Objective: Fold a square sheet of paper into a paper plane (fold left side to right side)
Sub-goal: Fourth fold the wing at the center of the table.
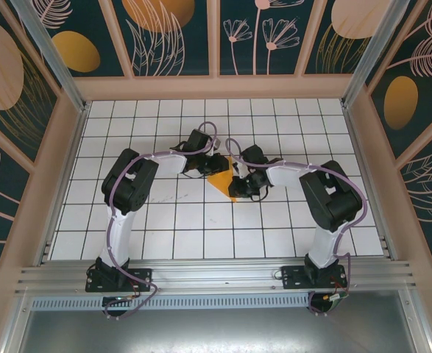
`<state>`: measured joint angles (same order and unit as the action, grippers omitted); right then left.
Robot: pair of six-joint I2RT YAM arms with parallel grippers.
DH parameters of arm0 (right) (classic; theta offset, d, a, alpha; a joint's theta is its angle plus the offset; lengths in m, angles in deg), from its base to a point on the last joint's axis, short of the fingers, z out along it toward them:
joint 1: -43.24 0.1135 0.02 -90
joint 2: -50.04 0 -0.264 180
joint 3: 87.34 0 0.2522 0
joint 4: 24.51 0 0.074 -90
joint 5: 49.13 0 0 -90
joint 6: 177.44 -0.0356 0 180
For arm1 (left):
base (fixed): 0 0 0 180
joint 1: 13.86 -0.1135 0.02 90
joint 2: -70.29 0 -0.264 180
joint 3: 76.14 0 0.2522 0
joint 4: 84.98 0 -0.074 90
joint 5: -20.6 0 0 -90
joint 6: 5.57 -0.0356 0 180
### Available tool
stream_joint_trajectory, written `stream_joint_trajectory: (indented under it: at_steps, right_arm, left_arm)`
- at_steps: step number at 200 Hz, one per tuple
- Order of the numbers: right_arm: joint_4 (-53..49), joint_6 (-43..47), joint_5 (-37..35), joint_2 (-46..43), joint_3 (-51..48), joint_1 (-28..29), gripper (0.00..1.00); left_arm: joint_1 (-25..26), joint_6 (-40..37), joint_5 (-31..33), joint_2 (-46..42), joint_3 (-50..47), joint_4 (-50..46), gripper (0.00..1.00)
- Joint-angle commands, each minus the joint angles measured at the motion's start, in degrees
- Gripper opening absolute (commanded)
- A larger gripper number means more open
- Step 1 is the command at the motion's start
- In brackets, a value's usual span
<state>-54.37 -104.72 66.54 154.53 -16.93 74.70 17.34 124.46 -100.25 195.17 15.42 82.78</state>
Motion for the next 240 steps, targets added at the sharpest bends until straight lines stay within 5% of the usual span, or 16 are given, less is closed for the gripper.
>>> stream_joint_trajectory:
  at_steps: [1, 149, 202, 240]
  right_arm:
    - [-13.0, 1.1, -3.64, -0.16, -1.59, 1.41, 0.1]
    - [-18.21, 0.58, -7.89, -5.56, -2.51, 2.97, 0.09]
    - [-6.59, -1.42, 5.75, -15.94, -2.97, -1.62, 0.07]
    - [7.15, -6.24, 10.87, -8.79, -1.94, -2.9, 0.06]
  left_arm:
    - [-0.22, -1.75, 4.44, 2.64, -1.69, -7.97, 0.25]
    - [-0.2, -1.77, 4.84, 2.78, -1.77, -7.82, 0.25]
    - [-0.19, -1.33, 4.67, 2.17, -2.04, -7.26, 0.25]
    - [-0.18, -1.27, 4.54, 2.04, -2.13, -7.08, 0.25]
